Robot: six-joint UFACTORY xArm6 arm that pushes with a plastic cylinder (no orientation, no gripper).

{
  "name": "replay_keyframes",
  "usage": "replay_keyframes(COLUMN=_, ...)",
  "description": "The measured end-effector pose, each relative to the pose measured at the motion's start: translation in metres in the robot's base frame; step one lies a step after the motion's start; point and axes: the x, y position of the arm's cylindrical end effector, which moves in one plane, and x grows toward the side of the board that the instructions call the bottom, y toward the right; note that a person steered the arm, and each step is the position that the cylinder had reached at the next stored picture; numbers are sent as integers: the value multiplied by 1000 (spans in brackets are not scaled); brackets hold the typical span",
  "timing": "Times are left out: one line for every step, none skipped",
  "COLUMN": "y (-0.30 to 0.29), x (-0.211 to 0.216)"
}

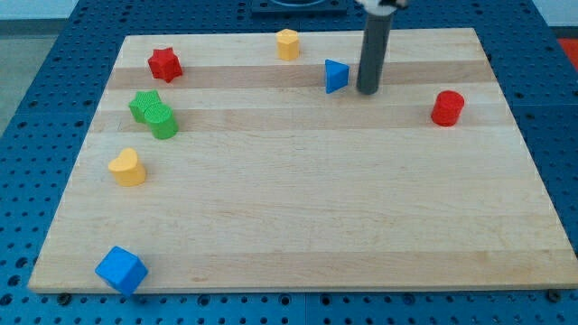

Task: Push the blue triangle to the top right

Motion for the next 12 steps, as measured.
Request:
replay_keyframes(y=-50, x=23)
replay_keyframes(y=-81, x=19)
replay_keyframes(y=-81, x=1)
replay_keyframes(y=-57, x=1)
replay_keyframes(y=-32, x=-3)
replay_keyframes(y=-7, x=-11)
replay_keyframes(y=-12, x=4)
replay_keyframes(y=-37, x=31)
replay_keyframes(y=-70, x=50)
replay_keyframes(y=-75, x=-6)
replay_keyframes(y=-75, x=-34)
replay_keyframes(y=-61, x=-34)
